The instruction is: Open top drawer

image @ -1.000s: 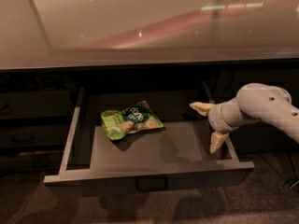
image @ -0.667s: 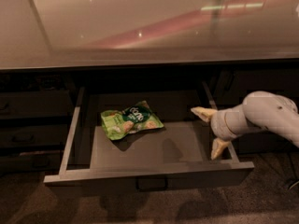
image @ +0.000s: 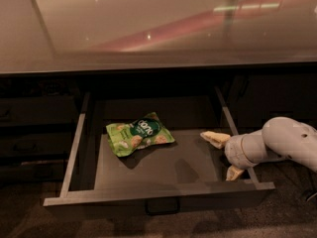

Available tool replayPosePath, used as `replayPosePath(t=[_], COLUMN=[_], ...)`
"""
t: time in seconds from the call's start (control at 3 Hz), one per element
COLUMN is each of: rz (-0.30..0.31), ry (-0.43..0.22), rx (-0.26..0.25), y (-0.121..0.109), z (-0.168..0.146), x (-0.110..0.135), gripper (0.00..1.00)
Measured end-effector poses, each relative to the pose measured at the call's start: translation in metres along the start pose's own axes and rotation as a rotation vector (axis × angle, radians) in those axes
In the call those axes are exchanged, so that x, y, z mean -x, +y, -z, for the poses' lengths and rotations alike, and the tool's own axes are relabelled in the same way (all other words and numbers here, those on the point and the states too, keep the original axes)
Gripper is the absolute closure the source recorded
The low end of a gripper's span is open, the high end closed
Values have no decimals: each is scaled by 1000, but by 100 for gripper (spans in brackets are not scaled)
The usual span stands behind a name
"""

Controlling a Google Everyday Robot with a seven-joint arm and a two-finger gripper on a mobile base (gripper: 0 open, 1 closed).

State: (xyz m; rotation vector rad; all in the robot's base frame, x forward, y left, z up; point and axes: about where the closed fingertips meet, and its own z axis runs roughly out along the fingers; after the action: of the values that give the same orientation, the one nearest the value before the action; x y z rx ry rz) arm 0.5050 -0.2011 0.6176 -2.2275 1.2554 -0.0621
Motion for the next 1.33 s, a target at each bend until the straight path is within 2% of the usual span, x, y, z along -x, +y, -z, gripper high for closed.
replayPosePath(t=[0.33, 0.67, 1.0, 1.33], rz=[0, 22, 31, 28], ry=[0, -15, -11, -15], rx=[0, 2, 13, 15], y=[0, 2, 22, 20], z=[0, 4, 6, 5], x=[0, 12, 20, 19], gripper=[0, 0, 0, 0])
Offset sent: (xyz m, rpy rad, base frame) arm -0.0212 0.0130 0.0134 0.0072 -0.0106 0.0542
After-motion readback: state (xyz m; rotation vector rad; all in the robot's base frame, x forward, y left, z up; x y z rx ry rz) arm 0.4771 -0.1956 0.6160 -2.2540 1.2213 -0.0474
